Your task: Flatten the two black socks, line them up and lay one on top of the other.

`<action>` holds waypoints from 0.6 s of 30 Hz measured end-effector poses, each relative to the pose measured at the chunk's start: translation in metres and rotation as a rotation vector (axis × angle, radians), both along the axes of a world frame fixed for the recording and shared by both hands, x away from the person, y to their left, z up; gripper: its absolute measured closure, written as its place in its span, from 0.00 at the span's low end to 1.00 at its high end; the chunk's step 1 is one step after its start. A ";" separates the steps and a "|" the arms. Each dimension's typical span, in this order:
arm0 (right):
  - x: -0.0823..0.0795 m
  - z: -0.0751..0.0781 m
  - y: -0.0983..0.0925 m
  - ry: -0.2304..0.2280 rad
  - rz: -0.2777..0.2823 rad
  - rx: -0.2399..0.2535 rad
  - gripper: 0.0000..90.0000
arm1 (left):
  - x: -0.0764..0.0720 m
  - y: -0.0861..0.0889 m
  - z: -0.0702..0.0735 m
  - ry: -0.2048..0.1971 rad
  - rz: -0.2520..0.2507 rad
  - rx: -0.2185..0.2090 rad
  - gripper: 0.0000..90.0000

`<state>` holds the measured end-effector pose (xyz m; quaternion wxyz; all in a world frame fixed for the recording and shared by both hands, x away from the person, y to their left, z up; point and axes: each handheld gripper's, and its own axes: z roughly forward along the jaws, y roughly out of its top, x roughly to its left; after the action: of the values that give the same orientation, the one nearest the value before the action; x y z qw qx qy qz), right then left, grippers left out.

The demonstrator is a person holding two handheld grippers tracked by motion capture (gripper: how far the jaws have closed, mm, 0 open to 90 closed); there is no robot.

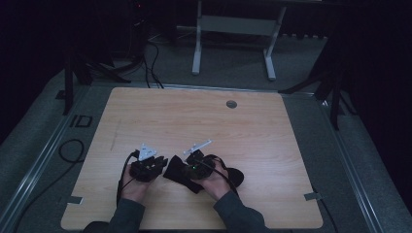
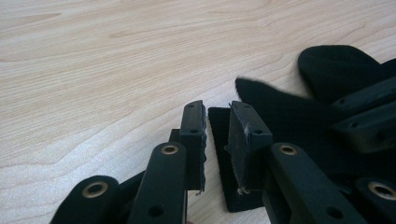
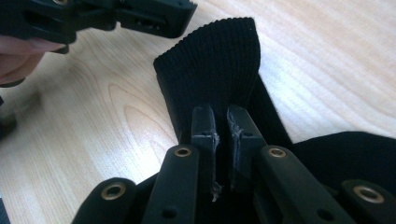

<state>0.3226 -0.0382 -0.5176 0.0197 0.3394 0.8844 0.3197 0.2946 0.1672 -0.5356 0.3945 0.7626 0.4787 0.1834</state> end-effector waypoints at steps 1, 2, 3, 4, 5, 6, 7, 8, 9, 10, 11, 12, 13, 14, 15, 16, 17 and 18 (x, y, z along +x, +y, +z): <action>0.000 -0.002 0.001 0.005 0.001 -0.003 0.92 | 0.000 0.000 0.000 0.000 -0.001 0.000 0.85; 0.000 -0.004 0.002 0.008 0.000 -0.005 0.92 | 0.000 0.000 0.000 -0.001 -0.001 -0.001 0.85; 0.000 -0.004 0.002 0.008 0.000 -0.005 0.92 | 0.000 0.000 0.000 -0.001 -0.001 -0.001 0.85; -0.001 -0.008 0.004 0.019 -0.006 -0.009 0.92 | 0.000 0.000 0.000 -0.002 -0.003 -0.002 0.85; -0.001 -0.008 0.004 0.019 -0.006 -0.009 0.92 | 0.000 0.000 0.000 -0.002 -0.003 -0.002 0.85; -0.001 -0.010 0.005 0.023 -0.010 -0.017 0.92 | 0.000 -0.001 0.000 -0.001 -0.008 -0.002 0.85; -0.001 -0.011 0.006 0.026 -0.013 -0.019 0.92 | 0.000 -0.001 0.000 0.000 -0.011 0.000 0.85; -0.001 -0.011 0.006 0.028 -0.015 -0.021 0.92 | 0.000 -0.002 0.000 0.001 -0.016 0.001 0.85; -0.001 -0.012 0.007 0.028 -0.019 -0.022 0.92 | 0.000 -0.003 -0.001 0.001 -0.023 0.007 0.85; -0.002 -0.012 0.007 0.030 -0.021 -0.022 0.92 | 0.000 -0.004 -0.001 0.001 -0.028 0.007 0.85; -0.002 -0.012 0.007 0.033 -0.021 -0.019 0.92 | 0.000 -0.004 -0.001 0.002 -0.031 0.012 0.85; -0.003 -0.011 0.007 0.030 -0.021 -0.017 0.92 | 0.000 -0.004 -0.001 0.000 -0.032 0.011 0.85; -0.004 -0.010 0.006 0.024 -0.021 -0.012 0.92 | 0.000 -0.005 -0.001 0.000 -0.031 0.012 0.85; -0.005 -0.008 0.006 0.020 -0.023 -0.008 0.92 | 0.000 -0.004 -0.001 -0.001 -0.030 0.011 0.85; -0.005 -0.008 0.006 0.020 -0.023 -0.008 0.92 | 0.000 -0.004 -0.001 -0.001 -0.030 0.011 0.85; -0.006 -0.005 0.004 0.004 -0.036 -0.009 0.92 | 0.000 -0.004 -0.001 -0.001 -0.026 0.008 0.85; -0.006 -0.004 0.004 -0.004 -0.042 -0.013 0.92 | 0.000 -0.004 -0.001 -0.001 -0.026 0.007 0.85; -0.005 -0.004 0.003 -0.009 -0.043 -0.018 0.92 | 0.000 -0.004 -0.001 -0.001 -0.027 0.009 0.85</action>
<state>0.3171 -0.0348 -0.5213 0.0335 0.3569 0.8796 0.3126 0.2945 0.1631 -0.5369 0.3937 0.7708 0.4673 0.1804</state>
